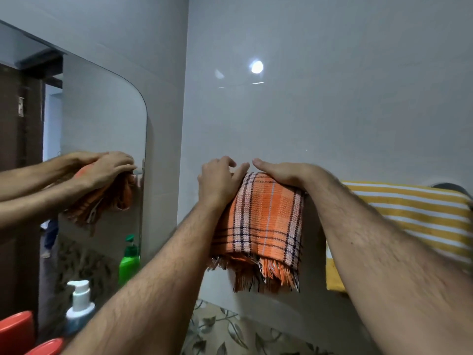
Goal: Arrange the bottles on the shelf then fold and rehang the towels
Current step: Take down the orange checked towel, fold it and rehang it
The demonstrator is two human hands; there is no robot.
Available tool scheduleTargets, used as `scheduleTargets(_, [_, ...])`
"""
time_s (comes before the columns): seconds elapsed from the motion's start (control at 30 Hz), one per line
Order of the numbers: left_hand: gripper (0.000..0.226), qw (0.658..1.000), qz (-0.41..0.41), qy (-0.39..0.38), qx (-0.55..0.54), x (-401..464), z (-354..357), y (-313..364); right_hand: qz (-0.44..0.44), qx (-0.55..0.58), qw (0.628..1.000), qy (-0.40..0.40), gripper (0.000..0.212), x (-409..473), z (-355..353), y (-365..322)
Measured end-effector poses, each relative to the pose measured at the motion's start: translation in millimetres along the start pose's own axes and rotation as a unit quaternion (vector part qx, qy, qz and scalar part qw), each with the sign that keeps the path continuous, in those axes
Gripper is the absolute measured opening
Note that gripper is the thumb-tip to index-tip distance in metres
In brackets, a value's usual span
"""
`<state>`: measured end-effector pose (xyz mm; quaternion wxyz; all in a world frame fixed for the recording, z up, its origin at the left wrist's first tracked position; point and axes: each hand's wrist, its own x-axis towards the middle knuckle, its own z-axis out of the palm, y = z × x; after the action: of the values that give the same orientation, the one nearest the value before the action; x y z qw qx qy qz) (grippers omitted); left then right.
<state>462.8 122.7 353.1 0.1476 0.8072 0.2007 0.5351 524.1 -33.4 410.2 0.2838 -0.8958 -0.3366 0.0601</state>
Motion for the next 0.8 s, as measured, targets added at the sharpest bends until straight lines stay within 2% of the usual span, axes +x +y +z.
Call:
scheduleTargets(0.03, [0.049, 0.996, -0.024, 0.081, -0.023, -12.4, -0.5, 0.6, -0.009, -0.013, 0.999, 0.036, 0.079, -2.9, 2.9, 0.3])
scheduleTargets(0.07, [0.050, 0.989, -0.070, 0.114, -0.062, -23.0, 0.4, 0.7, -0.020, -0.038, 0.995, 0.087, 0.079, -4.3, 5.0, 0.7])
scheduleTargets(0.1, [0.055, 0.979, -0.132, 0.098, -0.118, -29.4, 6.0, -2.1, -0.036, -0.069, 0.987, 0.141, 0.079, -4.7, 6.8, 2.7])
scheduleTargets(0.13, [0.066, 0.963, -0.196, 0.050, -0.180, -34.5, 9.9, -3.5, -0.061, -0.101, 0.972, 0.202, 0.075, -5.7, 9.2, 5.6])
scheduleTargets(0.2, [0.096, 0.915, -0.264, -0.040, -0.303, -37.8, 16.8, -9.7, -0.144, -0.111, 0.920, 0.347, 0.055, -11.6, 19.0, 14.3])
scheduleTargets(0.27, [0.104, 0.881, -0.261, -0.094, -0.382, -41.4, 18.0, -12.5, -0.236, -0.054, 0.849, 0.471, 0.036, -22.2, 38.9, 28.1])
scheduleTargets(0.33, [0.085, 0.868, -0.213, -0.142, -0.425, -41.8, 14.2, -10.9, -0.268, -0.035, 0.787, 0.554, 0.032, -35.0, 66.3, 42.2])
scheduleTargets(0.4, [0.063, 0.858, -0.173, -0.184, -0.448, -41.1, 12.1, -10.4, -0.248, -0.019, 0.763, 0.596, 0.036, -44.7, 92.0, 54.8])
scheduleTargets(0.47, [0.055, 0.859, -0.166, -0.200, -0.441, -43.5, 9.4, -11.0, -0.220, 0.046, 0.768, 0.599, 0.044, -50.2, 110.4, 63.0])
scheduleTargets(0.53, [0.058, 0.862, -0.183, -0.212, -0.423, -46.3, 8.7, -16.2, -0.185, 0.139, 0.795, 0.560, 0.053, -57.7, 120.1, 63.1])
scheduleTargets(0.6, [0.064, 0.862, -0.203, -0.212, -0.413, -50.8, 7.1, -22.3, -0.129, 0.268, 0.838, 0.457, 0.065, -62.2, 117.2, 59.4])
scheduleTargets(0.67, [0.066, 0.863, -0.208, -0.194, -0.417, -53.3, 4.7, -28.8, -0.096, 0.347, 0.870, 0.336, 0.073, -58.3, 108.1, 61.3])
scheduleTargets(0.77, [0.057, 0.863, -0.189, -0.180, -0.432, -53.3, 3.0, -36.7, -0.101, 0.406, 0.869, 0.265, 0.093, -46.8, 97.1, 68.0])
scheduleTargets(0.8, [0.053, 0.864, -0.180, -0.184, -0.432, -53.2, 3.0, -37.0, -0.102, 0.424, 0.866, 0.245, 0.094, -45.8, 94.6, 69.3])
